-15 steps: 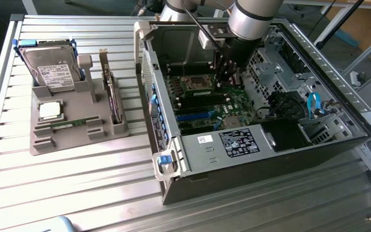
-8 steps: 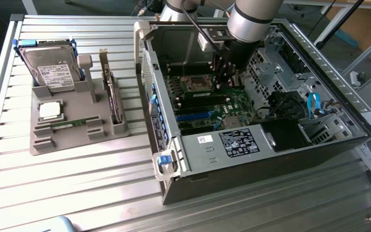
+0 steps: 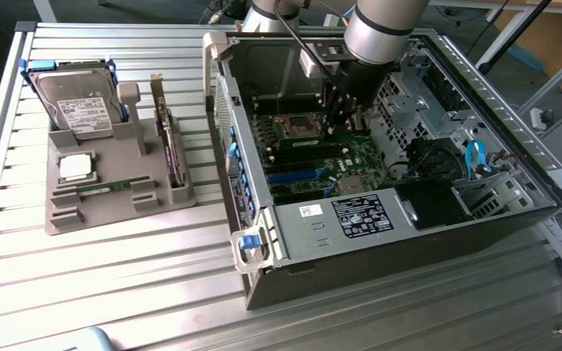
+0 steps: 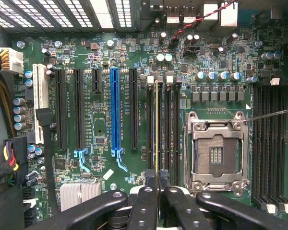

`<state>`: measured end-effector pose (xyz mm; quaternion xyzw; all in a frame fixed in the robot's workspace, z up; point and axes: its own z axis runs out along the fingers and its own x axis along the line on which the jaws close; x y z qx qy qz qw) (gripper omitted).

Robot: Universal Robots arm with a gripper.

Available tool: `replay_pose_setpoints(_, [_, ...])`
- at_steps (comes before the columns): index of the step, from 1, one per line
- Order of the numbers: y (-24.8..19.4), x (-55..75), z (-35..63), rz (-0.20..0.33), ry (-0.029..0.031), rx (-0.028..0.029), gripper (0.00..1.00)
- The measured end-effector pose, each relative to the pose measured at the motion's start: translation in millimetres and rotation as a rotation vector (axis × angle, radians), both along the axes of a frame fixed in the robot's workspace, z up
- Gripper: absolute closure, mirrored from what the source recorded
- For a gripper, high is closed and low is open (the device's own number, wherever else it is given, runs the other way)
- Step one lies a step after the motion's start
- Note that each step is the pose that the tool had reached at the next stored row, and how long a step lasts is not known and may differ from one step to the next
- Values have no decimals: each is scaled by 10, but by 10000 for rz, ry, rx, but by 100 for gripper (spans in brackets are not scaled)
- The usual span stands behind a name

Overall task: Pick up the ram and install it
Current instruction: 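Insert the ram into the slot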

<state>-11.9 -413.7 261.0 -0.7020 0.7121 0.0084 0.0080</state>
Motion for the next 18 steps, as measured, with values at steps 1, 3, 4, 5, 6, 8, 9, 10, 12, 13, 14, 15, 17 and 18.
replay_pose_setpoints(1, [0,0,0,0,0,-6,88])
replay_pose_setpoints(3, [0,0,0,0,-1,-26,88])
replay_pose_setpoints(4, [0,0,0,0,-1,-40,88])
replay_pose_setpoints(5, [0,0,0,0,0,-63,88])
replay_pose_setpoints(6, [0,0,0,0,0,-92,88])
replay_pose_setpoints(8, [0,0,0,0,0,-163,88])
replay_pose_setpoints(9, [0,0,0,0,1,-165,88])
replay_pose_setpoints(10, [-1,0,0,0,0,-167,88])
replay_pose_setpoints(12, [1,0,0,0,0,-223,88])
replay_pose_setpoints(13, [0,0,0,-1,0,-268,88])
replay_pose_setpoints(14, [0,0,0,0,0,-278,88])
replay_pose_setpoints(15, [0,0,0,0,1,-278,88])
replay_pose_setpoints(17, [0,0,0,0,1,-279,88])
replay_pose_setpoints(18, [0,0,0,0,0,-279,88])
